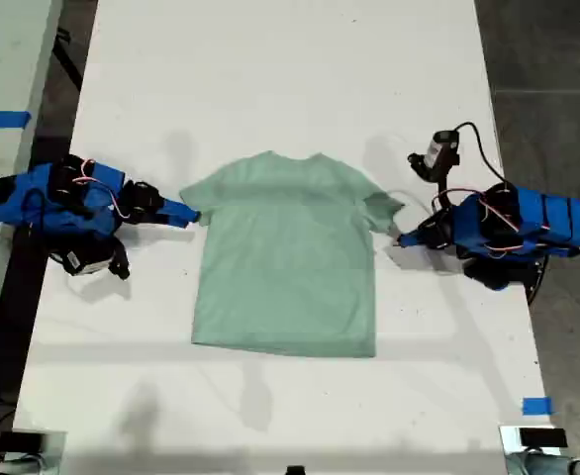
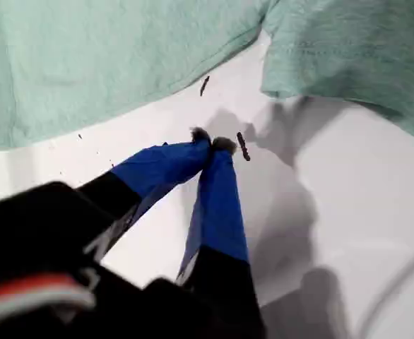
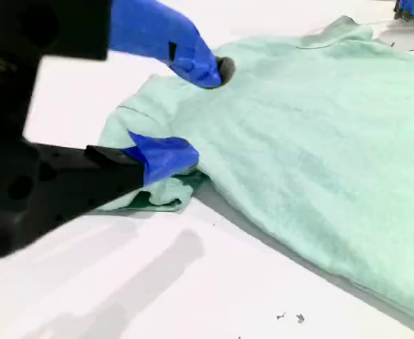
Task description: Fold tshirt
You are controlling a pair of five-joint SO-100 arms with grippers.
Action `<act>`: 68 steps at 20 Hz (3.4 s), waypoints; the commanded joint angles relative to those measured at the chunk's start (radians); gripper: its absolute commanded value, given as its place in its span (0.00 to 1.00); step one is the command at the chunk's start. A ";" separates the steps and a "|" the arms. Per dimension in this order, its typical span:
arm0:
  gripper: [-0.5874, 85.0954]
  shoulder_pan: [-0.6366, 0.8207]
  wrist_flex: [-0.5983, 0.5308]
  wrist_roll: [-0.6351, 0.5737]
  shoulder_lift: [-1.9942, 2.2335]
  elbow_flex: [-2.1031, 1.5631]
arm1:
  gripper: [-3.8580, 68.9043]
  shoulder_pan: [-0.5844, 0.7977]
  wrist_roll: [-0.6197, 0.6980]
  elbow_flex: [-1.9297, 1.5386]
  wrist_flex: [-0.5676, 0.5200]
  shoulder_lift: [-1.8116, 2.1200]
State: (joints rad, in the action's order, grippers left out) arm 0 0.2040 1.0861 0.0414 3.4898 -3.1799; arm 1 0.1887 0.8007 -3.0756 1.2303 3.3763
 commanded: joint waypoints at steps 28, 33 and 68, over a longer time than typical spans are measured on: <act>0.20 -0.026 0.002 0.012 0.107 -0.003 | 0.04 0.008 -0.003 0.009 0.035 0.106; 0.20 -0.026 0.002 0.012 0.107 -0.003 | 0.04 0.008 -0.003 0.009 0.035 0.106; 0.01 0.121 0.081 0.034 -0.626 0.621 | 0.04 0.155 -0.443 0.669 0.084 -0.515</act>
State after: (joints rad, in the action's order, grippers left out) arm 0 0.2424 1.1244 0.1687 2.9498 -2.7044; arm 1 0.2915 0.2777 -2.5663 1.2885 3.0097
